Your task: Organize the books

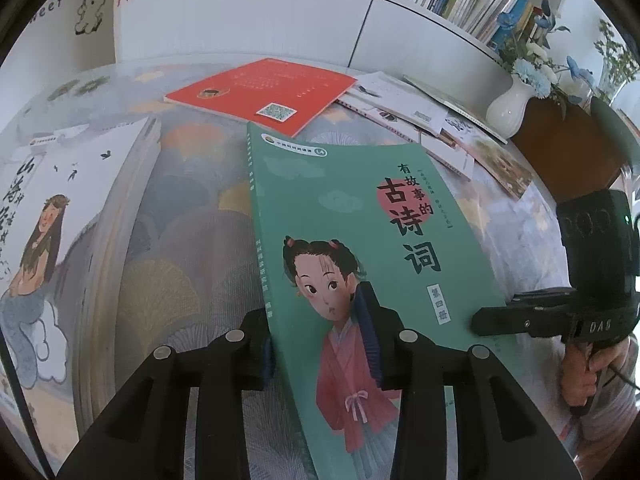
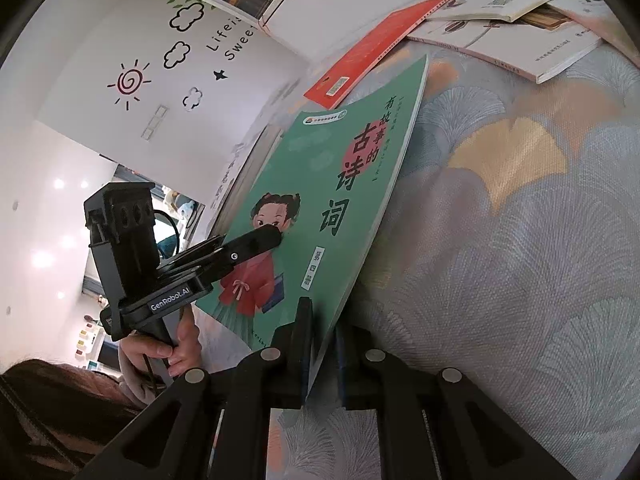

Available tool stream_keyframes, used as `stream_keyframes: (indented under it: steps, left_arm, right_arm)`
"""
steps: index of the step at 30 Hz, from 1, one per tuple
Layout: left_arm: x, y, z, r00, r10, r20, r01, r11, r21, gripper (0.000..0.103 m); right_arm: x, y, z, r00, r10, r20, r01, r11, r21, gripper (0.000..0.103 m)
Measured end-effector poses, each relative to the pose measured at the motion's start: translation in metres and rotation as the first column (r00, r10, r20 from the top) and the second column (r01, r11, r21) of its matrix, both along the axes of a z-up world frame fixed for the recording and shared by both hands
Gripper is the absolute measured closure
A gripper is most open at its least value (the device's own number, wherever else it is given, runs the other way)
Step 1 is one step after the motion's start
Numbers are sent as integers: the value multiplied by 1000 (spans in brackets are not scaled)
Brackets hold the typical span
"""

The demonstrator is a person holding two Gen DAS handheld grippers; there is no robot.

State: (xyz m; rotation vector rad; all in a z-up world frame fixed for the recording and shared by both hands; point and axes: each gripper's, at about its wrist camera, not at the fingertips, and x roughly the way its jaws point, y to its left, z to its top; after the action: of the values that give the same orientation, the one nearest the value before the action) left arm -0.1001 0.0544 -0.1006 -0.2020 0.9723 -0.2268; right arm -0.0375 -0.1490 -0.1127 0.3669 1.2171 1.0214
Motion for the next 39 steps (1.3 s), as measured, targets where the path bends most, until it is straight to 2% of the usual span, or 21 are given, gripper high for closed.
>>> stream_keyframes:
  steps: [2,5,7,12,17,19,24,29,32,36,39]
  left_arm:
    - [4,1,0,999,-13,-36,11,999,-34,69]
    - [11,7,4,989,-51,-136,39,996,-86,69]
    - [10,10,5,986,-62,-156,46,994,-102,69]
    - [-2,20,22,991,-70,-113,58,992,-113,69]
    - [-10,37,55,997,-68,-33,64,992,-108,69]
    - [-14,52,74,999,-50,20,51,995,-90,69]
    - [-19,106,100,996,24,88,-18,997,-73,69]
    - [-21,166,107,989,95,111,-92,995,-30,69]
    - [-23,204,91,988,124,94,-121,992,-34,69]
    - [-20,223,62,990,139,35,-137,989,-48,69]
    - [-19,221,48,992,127,14,-126,991,-31,69]
  right_arm:
    - [-6,6,8,999,-12,47,14,999,-51,94]
    - [-20,27,28,984,14,176,22,980,-200,88]
    - [-30,39,41,970,38,239,25,967,-254,88]
    - [-44,50,70,954,63,294,16,965,-261,88]
    - [-57,70,100,918,96,386,26,954,-298,88]
    - [-61,82,116,903,97,418,31,957,-289,88]
    - [-60,132,141,876,111,469,13,967,-254,88]
    - [-49,195,141,885,145,443,-51,975,-216,88]
    - [-48,235,131,884,165,437,-74,973,-218,88]
    - [-55,270,106,893,194,406,-97,964,-249,88]
    - [-57,282,89,901,205,381,-101,956,-276,88]
